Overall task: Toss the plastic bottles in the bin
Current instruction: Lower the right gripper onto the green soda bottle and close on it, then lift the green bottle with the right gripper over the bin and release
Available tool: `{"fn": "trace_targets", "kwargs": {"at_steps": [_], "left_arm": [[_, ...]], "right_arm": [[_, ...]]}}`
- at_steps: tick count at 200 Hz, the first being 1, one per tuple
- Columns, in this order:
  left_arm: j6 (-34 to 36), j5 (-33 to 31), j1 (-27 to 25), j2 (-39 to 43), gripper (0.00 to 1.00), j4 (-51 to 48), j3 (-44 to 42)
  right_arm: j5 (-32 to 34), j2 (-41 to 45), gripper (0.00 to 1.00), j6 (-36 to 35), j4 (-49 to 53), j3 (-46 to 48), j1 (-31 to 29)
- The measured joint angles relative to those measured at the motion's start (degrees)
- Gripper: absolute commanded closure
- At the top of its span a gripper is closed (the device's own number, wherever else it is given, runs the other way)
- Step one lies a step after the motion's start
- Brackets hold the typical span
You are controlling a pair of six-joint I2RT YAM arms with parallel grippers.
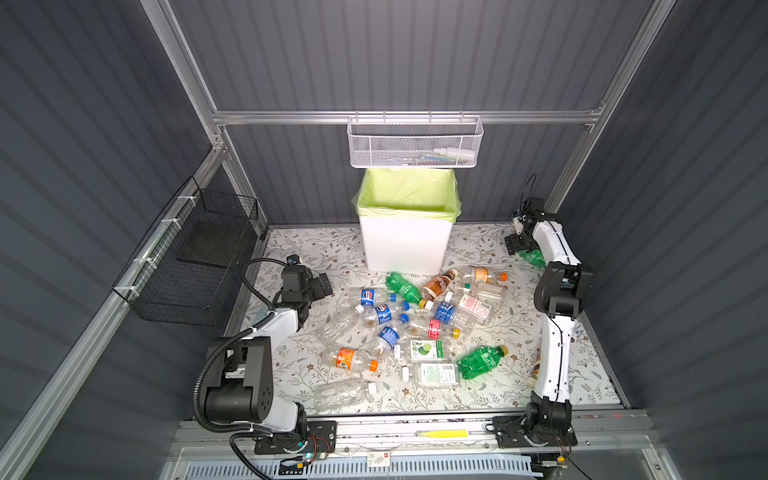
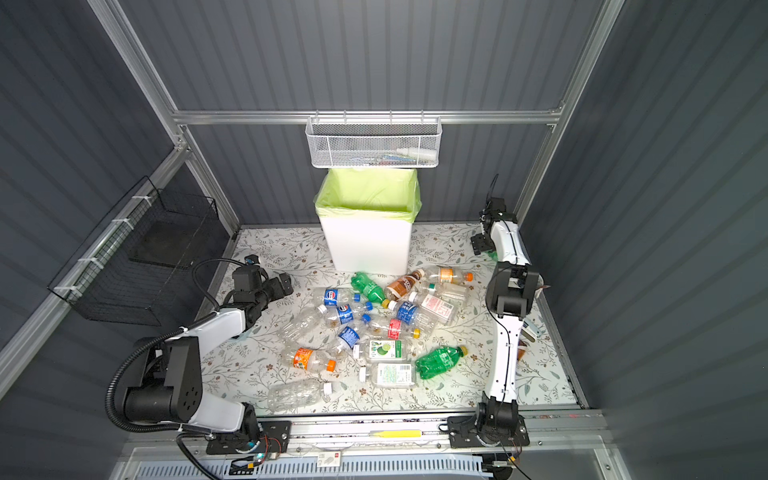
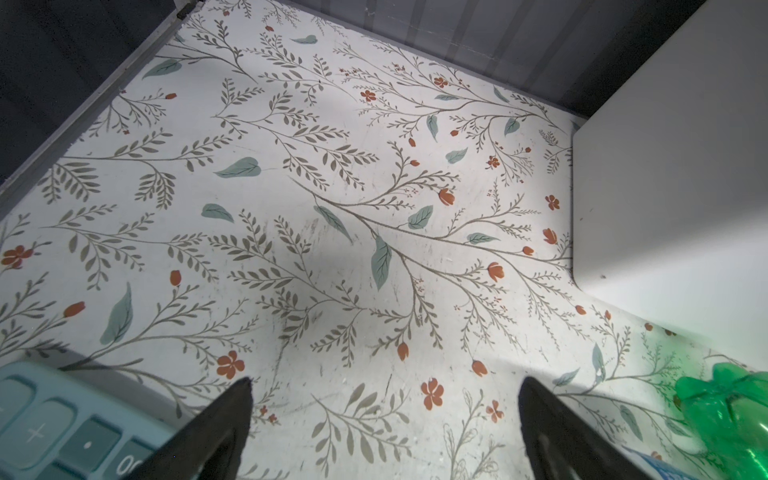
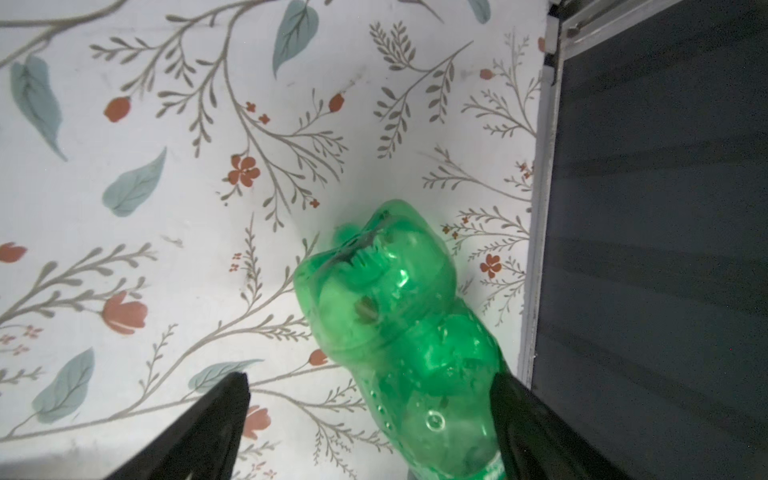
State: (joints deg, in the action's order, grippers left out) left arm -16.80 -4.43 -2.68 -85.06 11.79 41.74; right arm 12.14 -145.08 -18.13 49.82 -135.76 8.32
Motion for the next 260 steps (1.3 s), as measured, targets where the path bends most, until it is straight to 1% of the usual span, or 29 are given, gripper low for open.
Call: {"fn": "trace_targets", "kwargs": {"at_steps": [19,40,59,85,95,131,153,173,185,202,218,232,238,239,260], "left_arm": [[0.0,0.0,0.0,-0.2,0.0,-0.2,0.0],[0.0,0.0,0.0,-0.7,0.0,-0.4,0.0],[0.0,0.2,0.0,-1.0,0.0,-0.7,0.1],[0.0,0.2,0.0,-1.1,0.0,-0.7,0.1],[0.0,0.3,0.0,-1.1,0.0,-0.7,0.1],[0.0,0.7,0.0,-1.7,0.0,-0.6,0.2],[0.0,0.9,0.0,-1.7,0.0,-0.6,0.2],[-0.2,0.4,0.0,-1.6,0.0,-0.6,0.2],[-0.5,0.0,0.0,-1.3,0.0,-0.6,-0.1],[-0.9,-0.7,0.0,-0.5,0.0,-0.6,-0.6],[-1.6,-1.6,0.0,0.0,0.0,-0.6,-1.0],[-1.9,-2.3,0.0,0.2,0.0,-0.6,-1.2],[-2.1,-2.6,0.0,0.2,0.0,-0.6,-1.2],[-2.1,-2.6,0.0,0.2,0.0,-0.6,-1.2],[-2.4,-3.2,0.0,0.4,0.0,-0.6,-1.2]], "right_arm": [[1.6,-0.7,0.11,-0.2,-0.2,0.0,-0.1],[2.8,-1.7,0.17,-0.5,-0.2,0.0,-0.1],[3.1,-2.3,0.25,-0.9,0.0,0.4,-0.1],[2.9,-2.5,0.4,-0.6,1.1,0.9,-0.2],[2.9,-2.5,0.43,-0.3,1.2,0.9,-0.4],[1.7,-2.3,0.51,0.2,1.2,0.9,-1.8],[-0.4,-1.6,0.55,1.5,1.4,0.9,-2.7],[-3.1,1.3,0.57,3.2,1.4,1.0,-3.3],[-4.6,4.9,0.58,4.5,0.8,2.2,-3.4],[-7.0,13.4,0.59,6.4,-2.0,7.0,-3.3],[-9.6,24.2,0.57,8.6,-7.5,15.5,-3.3],[-12.2,36.5,0.54,11.0,-15.1,25.7,-3.2],[-13.1,40.0,0.54,12.1,-17.4,28.5,-3.2],[-13.4,41.8,0.54,12.3,-18.5,29.8,-3.2],[-16.7,54.6,0.53,16.2,-28.2,38.0,-3.2]]}}
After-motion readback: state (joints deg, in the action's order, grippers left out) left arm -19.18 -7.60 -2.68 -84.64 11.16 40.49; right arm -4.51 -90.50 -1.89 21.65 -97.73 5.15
